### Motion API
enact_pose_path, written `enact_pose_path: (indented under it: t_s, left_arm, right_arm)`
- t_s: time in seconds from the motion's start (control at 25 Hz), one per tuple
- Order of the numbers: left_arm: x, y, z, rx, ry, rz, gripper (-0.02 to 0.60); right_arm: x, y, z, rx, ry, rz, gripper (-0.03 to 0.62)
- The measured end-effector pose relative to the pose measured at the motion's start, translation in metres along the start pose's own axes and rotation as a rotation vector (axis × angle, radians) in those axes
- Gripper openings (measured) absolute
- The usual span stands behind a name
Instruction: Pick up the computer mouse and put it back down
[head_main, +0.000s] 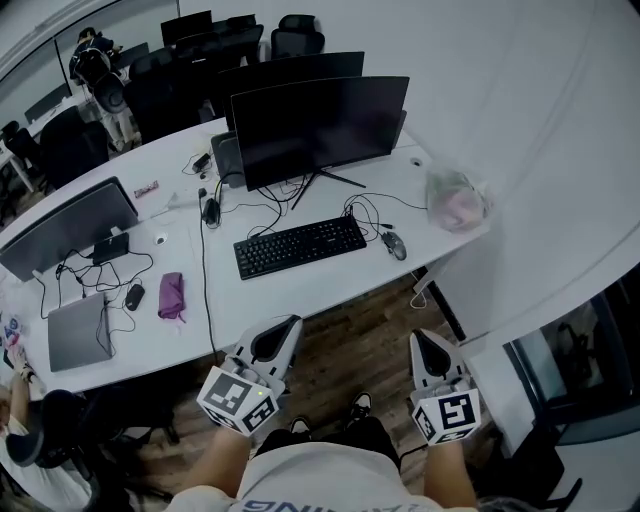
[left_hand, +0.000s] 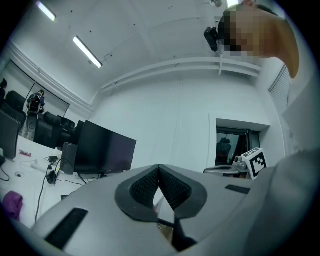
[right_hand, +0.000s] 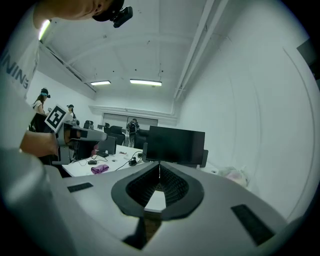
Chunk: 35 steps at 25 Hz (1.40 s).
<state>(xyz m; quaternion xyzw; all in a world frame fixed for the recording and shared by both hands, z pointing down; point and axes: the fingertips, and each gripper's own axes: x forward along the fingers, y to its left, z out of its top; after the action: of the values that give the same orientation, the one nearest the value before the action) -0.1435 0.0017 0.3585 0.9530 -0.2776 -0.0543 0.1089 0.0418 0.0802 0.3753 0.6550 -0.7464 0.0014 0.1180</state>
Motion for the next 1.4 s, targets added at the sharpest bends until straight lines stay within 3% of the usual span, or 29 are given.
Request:
enact_pose_path:
  t_s: [0.32,0.68,0.96,1.2,1.4]
  left_arm:
    - [0.037,0.028,0.006,0.038,-0.009,0.075,0.008]
    - [0.116,0.047,0.011,0.070,-0.004,0.163,0.008]
    - [0.176,0.057,0.004,0.073,0.023,0.260,0.008]
    - [0.212,0.059,-0.013,0.065,0.057,0.314,0.008]
    - [0.229,0.067,-0.031,0.046,0.090,0.326,0.008]
  right_arm:
    - [0.058,-0.033,-0.002,0.006,-0.034,0.058,0.020]
    - [0.125,-0.122,-0.004,0.059,-0.045,0.066,0.020]
    - [0.173,-0.190,-0.015,0.075,-0.043,0.123,0.021]
    - [0.204,-0.233,-0.040,0.120,-0.003,0.147,0.021]
    - [0.223,-0.242,-0.063,0.131,0.059,0.149,0.021]
